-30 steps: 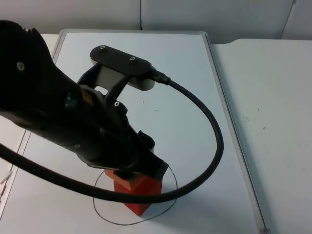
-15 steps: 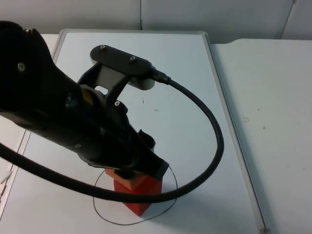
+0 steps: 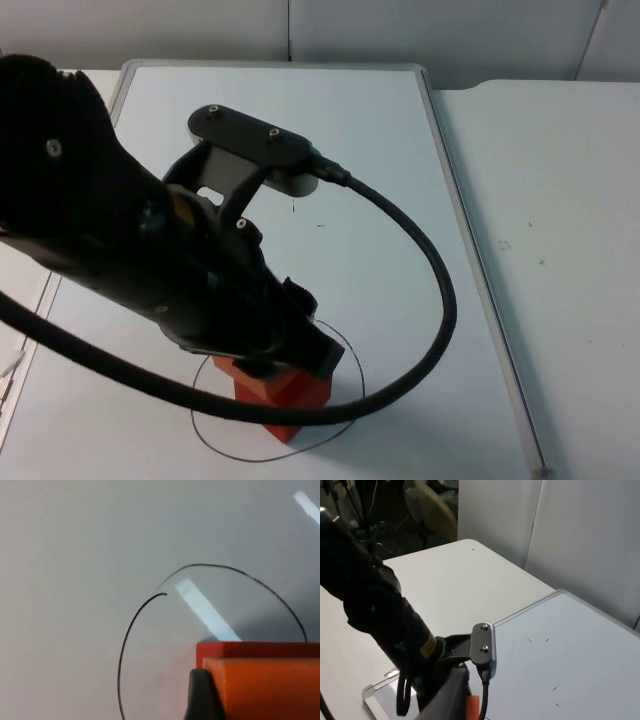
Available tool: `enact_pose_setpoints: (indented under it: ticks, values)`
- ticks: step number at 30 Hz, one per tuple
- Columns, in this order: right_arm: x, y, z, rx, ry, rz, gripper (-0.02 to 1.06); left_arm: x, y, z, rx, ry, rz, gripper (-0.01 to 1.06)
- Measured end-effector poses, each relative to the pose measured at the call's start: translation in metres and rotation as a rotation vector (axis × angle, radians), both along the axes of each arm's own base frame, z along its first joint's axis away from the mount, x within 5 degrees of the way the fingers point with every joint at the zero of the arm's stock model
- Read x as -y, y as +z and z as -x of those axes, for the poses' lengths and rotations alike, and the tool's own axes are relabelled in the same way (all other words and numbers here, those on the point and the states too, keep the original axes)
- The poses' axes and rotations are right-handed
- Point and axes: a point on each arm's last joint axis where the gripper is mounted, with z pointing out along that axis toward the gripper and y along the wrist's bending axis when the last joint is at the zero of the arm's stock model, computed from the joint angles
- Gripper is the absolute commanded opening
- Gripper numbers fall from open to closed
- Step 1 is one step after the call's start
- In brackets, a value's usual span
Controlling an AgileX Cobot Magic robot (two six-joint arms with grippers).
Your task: Pick up one cube with the left hand and another cube with the right hand. First place the cube in the right hand at the target position, then stack the cube in the left hand on top.
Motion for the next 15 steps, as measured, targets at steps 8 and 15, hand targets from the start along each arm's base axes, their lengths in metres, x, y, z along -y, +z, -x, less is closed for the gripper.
enact_pose_setpoints:
  ticks: [8,15]
  values:
    - [0.0000,0.0000,0.0000,0.000,0.000,0.000,1.00,0.0011,-0.0039,-0.0025,0.010,0.006,-0.001,0.48]
    - [0.0000,-0.0001,0.0000,0.000,0.000,0.000,1.00,0.0011,-0.0038,-0.0026,0.012,0.007,0.000,0.48]
